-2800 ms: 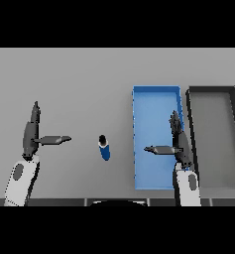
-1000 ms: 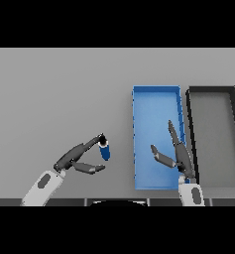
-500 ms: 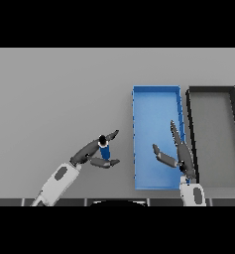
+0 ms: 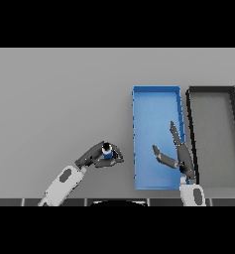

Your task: Pick up the blue pipe and place it into the blue bin.

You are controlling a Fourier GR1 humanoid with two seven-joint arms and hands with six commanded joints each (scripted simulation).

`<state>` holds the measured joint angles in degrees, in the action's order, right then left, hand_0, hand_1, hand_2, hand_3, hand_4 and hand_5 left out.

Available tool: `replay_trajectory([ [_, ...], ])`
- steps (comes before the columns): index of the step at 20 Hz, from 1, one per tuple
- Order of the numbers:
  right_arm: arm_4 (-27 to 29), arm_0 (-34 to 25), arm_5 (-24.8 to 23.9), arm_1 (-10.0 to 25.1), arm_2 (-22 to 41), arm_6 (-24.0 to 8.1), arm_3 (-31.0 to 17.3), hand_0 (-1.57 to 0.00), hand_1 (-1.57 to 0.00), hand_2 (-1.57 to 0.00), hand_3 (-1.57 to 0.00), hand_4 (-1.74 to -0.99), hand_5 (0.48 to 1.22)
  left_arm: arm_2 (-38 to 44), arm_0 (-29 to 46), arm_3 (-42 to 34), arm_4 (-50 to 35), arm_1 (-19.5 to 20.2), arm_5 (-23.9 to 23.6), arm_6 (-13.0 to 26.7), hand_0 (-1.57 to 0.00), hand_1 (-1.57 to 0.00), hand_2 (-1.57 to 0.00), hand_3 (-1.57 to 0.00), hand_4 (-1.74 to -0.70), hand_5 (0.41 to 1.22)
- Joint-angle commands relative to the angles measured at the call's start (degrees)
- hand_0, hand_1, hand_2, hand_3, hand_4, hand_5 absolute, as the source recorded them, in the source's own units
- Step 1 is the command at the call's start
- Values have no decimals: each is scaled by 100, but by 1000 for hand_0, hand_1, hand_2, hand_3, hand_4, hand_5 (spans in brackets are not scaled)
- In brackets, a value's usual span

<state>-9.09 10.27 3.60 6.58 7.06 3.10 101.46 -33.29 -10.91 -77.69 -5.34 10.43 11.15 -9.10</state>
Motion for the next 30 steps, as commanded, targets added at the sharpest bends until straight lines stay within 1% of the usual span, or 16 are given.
replay_trajectory([
  [1, -40, -7, -25, -15, 24, 17, 22, 1, 1, 1, 1, -1195, 603, -53, 30, 18, 85, -31, -112, -128, -1221, -1278, -1296, -1225, -1626, 1101],
  [4, 9, -4, -15, 13, -14, -52, 61, 1, 1, 1, 1, -1192, 602, -43, 80, -59, 120, -24, -255, -219, -1392, -1421, -1430, -1351, -1680, 1160],
  [7, -54, -104, -45, 42, -33, -138, -17, 1, 1, 1, 1, -1187, 603, -35, -11, -465, 40, -162, -409, -173, -1479, -1494, -1499, -1423, -1710, 1190],
  [9, -85, -32, -27, 58, -17, -53, -45, 1, 1, 1, 1, -1183, 606, -108, -24, -743, 25, -265, -481, -133, -1512, -1522, -1525, -1446, -1721, 1201],
  [12, -118, -24, -77, 72, -45, 57, -23, 1, 1, 1, 1, -1164, 602, -89, -187, -990, -93, -260, -403, 27, -1541, -1546, -1547, -1469, -1731, 1211],
  [15, -118, -2, -84, 48, -39, 81, -35, 1, 1, 1, 1, -1144, 601, -146, -261, -1413, -133, -191, -432, 495, -1556, -1558, -1559, -1486, -1736, 1216],
  [16, -88, 36, -70, 113, -103, 220, -64, 1, 1, 1, 1, -1141, 603, -128, -327, -1384, -126, -190, -427, 545, -1559, -1561, -1561, -1490, -1737, 1217],
  [17, -76, 38, -66, 118, -101, 214, -18, 1, 1, 1, 1, -1136, 604, -193, -279, -1459, -104, -178, -415, 632, -1561, -1563, -1563, -1493, -1738, 1218],
  [20, -131, 57, -71, 64, -36, 200, -39, 1, 1, 1, 1, -1127, 605, -263, -278, -1438, -10, -202, -428, 765, -1566, -1567, -1567, -1496, -1739, 1219],
  [23, -96, 11, -60, 92, -61, 126, 9, 1, 1, 1, 1, -1178, 605, -255, -285, -1423, 22, -224, -461, 806, -1568, -1569, -1569, -1495, -1740, 1219],
  [24, -94, -43, -59, 93, -63, 53, -2, 1, 1, 1, 1, -1178, 605, -280, -269, -1486, 37, -210, -451, 792, -1569, -1569, -1569, -1494, -1740, 1219],
  [25, -39, -26, -27, 114, -79, 109, 52, 1, 1, 1, 1, -1176, 605, -280, -232, -1496, 58, -181, -460, 769, -1569, -1570, -1570, -1495, -1740, 1219],
  [27, 431, -21, 304, 178, -144, 351, 205, 1, 1, 1, 1, -1196, 622, -275, -243, -1506, 70, -177, -460, 820, -1570, -1570, -1570, -1495, -1741, 1220],
  [28, 959, -168, 621, 240, -230, 237, 319, 1, 1, 1, 1, -1195, 608, -286, -285, -1488, 89, -216, -477, 856, -1570, -1570, -1570, -1496, -1741, 1220],
  [29, 1427, -138, 995, 461, -296, 243, 549, 1, 1, 1, 1, -1212, 589, -269, -271, -1448, 72, -195, -442, 817, -1570, -1570, -1570, -1497, -1741, 1220],
  [30, 1747, -238, 1268, 657, -287, 96, 724, 1, 1, 1, 1, -1231, 572, -268, -279, -1382, 85, -222, -435, 801, -1570, -1571, -1571, -1496, -1741, 1220],
])
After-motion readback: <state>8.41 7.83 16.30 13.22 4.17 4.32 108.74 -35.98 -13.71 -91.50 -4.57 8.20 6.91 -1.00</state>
